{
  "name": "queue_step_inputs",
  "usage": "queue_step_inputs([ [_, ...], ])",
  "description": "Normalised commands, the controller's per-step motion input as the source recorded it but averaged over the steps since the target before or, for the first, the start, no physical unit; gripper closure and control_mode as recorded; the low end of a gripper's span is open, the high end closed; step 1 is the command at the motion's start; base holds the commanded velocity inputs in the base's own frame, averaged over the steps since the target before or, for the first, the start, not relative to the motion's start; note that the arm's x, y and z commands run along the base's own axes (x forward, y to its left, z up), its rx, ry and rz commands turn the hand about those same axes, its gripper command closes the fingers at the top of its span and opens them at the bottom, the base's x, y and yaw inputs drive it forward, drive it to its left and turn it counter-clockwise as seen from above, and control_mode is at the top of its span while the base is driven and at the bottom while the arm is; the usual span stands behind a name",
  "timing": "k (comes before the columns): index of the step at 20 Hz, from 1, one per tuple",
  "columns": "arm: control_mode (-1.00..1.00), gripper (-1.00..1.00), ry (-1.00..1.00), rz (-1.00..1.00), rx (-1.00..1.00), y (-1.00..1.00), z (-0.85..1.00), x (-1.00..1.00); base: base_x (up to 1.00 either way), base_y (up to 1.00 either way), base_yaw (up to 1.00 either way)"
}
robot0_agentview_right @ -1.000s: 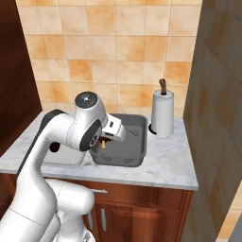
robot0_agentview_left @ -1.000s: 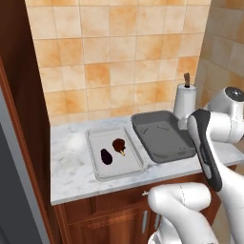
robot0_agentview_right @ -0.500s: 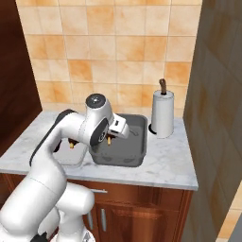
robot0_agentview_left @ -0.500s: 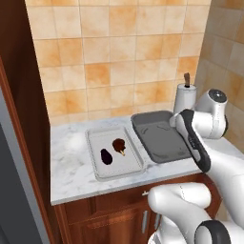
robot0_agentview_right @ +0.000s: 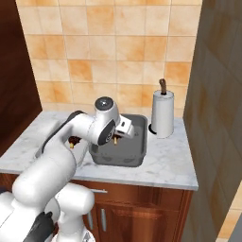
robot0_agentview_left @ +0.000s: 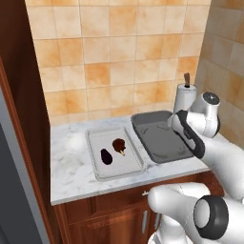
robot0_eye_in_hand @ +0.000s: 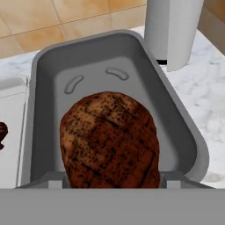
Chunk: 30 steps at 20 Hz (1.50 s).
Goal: Place one eggplant and one steak in each tupperware on the nearby counter, to pack two identical lunches.
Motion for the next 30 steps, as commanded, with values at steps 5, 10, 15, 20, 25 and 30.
queue_step_inputs([
  [5, -1.0, 1.0, 0.0, 0.0, 0.0, -0.13, -0.3, 0.24, 0.0, 0.0, 0.0],
  [10, -1.0, 1.0, 0.0, 0.0, 0.0, 0.0, -0.34, 0.27, 0.0, 0.0, 0.0],
  [15, -1.0, 1.0, 0.0, 0.0, 0.0, -0.01, -0.43, 0.27, 0.0, 0.0, 0.0],
  [20, -1.0, 1.0, 0.0, 0.0, 0.0, -0.07, -0.35, 0.38, 0.0, 0.0, 0.0],
  [25, -1.0, 1.0, 0.01, 0.0, 0.0, -0.15, -0.18, 0.53, 0.0, 0.0, 0.0],
  [30, -1.0, -1.0, 0.0, 0.0, 0.0, -0.06, -0.16, 0.59, 0.0, 0.0, 0.0],
])
